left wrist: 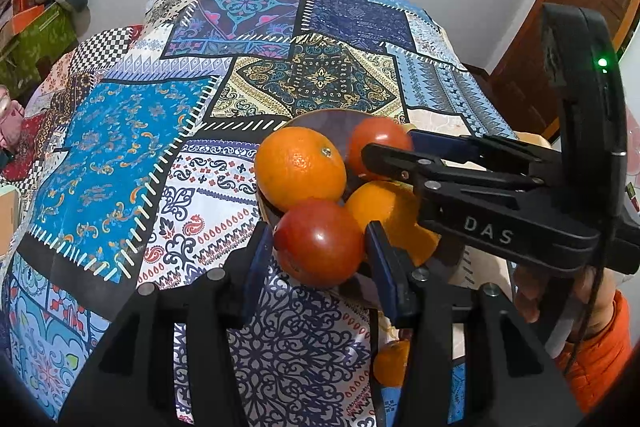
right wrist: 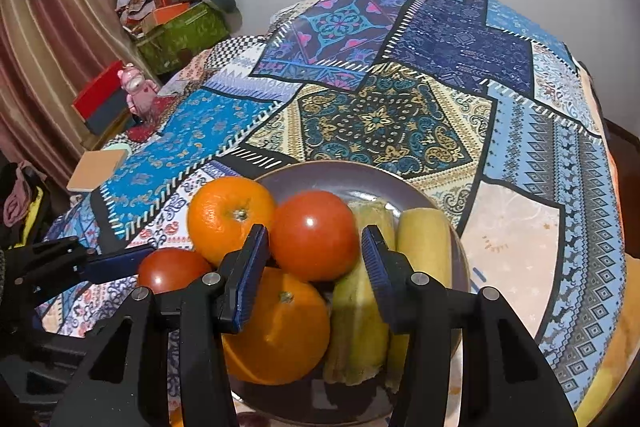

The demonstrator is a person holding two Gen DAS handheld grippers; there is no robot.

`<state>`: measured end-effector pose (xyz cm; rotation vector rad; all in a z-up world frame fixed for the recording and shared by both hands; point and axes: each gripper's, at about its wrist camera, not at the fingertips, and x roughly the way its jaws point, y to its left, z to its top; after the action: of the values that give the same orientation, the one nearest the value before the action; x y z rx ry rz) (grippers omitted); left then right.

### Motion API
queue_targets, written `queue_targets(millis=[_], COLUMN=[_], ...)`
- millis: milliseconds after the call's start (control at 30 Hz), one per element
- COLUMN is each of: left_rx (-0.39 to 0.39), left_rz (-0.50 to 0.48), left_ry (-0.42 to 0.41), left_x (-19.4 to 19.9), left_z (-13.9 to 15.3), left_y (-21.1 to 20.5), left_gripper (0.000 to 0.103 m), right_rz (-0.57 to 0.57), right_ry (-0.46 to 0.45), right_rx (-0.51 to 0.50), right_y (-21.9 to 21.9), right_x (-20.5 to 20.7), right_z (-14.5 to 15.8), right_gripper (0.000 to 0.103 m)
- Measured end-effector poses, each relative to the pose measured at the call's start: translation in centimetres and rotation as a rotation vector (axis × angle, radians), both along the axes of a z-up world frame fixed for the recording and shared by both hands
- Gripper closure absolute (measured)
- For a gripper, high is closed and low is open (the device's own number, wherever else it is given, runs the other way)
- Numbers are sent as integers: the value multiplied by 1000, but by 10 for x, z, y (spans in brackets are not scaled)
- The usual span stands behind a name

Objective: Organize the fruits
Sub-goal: 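Lower the left tool's tomato onto the plate while the right tool places its tomato, then open both tools and move them toward the small mandarins on the quilt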

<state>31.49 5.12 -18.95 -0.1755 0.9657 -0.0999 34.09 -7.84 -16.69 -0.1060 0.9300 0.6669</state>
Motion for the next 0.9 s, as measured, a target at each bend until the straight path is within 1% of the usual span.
queue_targets(millis=[233, 433, 633, 733, 900], left_rx=[-11, -5, 18, 29, 38], left_rz=[5, -12, -32, -41, -59], left_ry=[4, -27, -60, -73, -70], left_x=[-2, -15, -37, -53, -75], left_z=[4, 20, 40, 46, 48], left_y=[0, -6, -15, -19, -27], left_gripper=[56, 53, 50, 45, 45], right_rz=[-5, -34, -61, -78, -106], right_ry=[-23, -53, -83, -96, -74], right_rx=[14, 38, 51, 53, 65], right_y=[-9, -33, -58, -71, -90], right_x=[-8, -30, -58, -75, -100], right_z=[13, 30, 43, 48, 42], right_gripper=[57, 57, 54, 53, 52])
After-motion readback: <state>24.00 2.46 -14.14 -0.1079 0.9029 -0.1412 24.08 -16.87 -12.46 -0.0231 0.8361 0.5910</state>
